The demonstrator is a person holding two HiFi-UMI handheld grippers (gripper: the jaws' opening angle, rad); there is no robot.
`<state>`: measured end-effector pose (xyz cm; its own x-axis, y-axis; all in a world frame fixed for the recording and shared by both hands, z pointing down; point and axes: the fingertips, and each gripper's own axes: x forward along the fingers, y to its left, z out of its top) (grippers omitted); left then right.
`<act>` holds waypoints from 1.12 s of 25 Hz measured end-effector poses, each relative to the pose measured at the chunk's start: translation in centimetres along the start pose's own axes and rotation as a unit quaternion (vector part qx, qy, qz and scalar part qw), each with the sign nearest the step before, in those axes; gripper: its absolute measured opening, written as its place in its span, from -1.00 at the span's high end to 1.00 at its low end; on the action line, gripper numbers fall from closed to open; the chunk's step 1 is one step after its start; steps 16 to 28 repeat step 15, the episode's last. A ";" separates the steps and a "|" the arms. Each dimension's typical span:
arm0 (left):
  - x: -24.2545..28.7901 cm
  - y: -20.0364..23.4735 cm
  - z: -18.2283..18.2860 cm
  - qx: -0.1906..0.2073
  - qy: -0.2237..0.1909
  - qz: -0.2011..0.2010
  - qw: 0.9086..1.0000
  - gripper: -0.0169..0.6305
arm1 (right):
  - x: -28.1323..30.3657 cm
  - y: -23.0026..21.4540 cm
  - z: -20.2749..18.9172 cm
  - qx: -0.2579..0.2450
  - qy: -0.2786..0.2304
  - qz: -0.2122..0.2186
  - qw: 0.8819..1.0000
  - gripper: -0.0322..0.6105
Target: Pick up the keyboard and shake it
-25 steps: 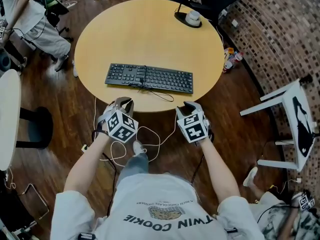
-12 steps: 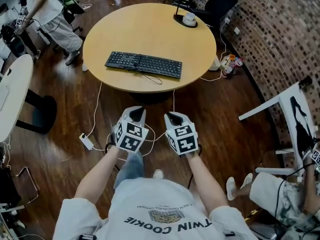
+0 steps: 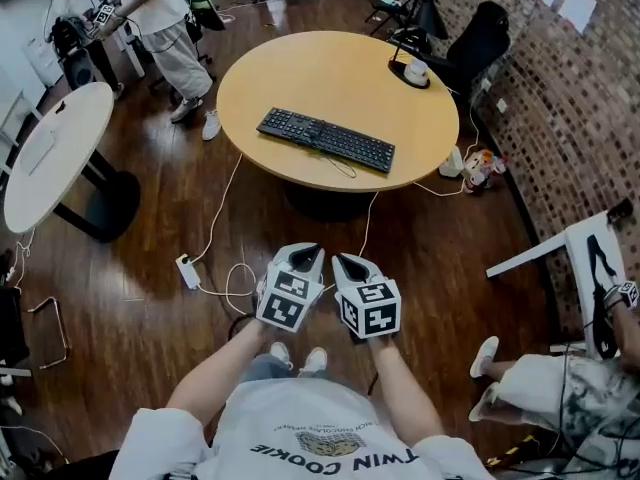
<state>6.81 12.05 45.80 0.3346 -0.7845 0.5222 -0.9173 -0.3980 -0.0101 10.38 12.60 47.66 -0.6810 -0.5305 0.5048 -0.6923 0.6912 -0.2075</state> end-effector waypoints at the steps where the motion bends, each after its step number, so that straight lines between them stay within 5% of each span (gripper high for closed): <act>1: -0.8 0.1 -0.1 -0.003 0.000 0.002 1.000 0.92 | -0.3 0.7 0.1 0.001 -0.001 0.003 1.000 0.89; 8: -7.2 0.9 0.2 -0.022 -0.002 0.009 1.000 0.92 | -2.3 6.9 2.0 0.007 -0.008 0.017 1.000 0.89; 15: -12.7 3.4 -4.1 -0.027 -0.018 0.023 0.999 0.92 | -1.7 13.7 0.1 0.013 -0.031 0.015 0.999 0.89; 28: -12.7 3.4 -4.1 -0.027 -0.018 0.023 0.999 0.92 | -1.7 13.7 0.1 0.013 -0.031 0.015 0.999 0.89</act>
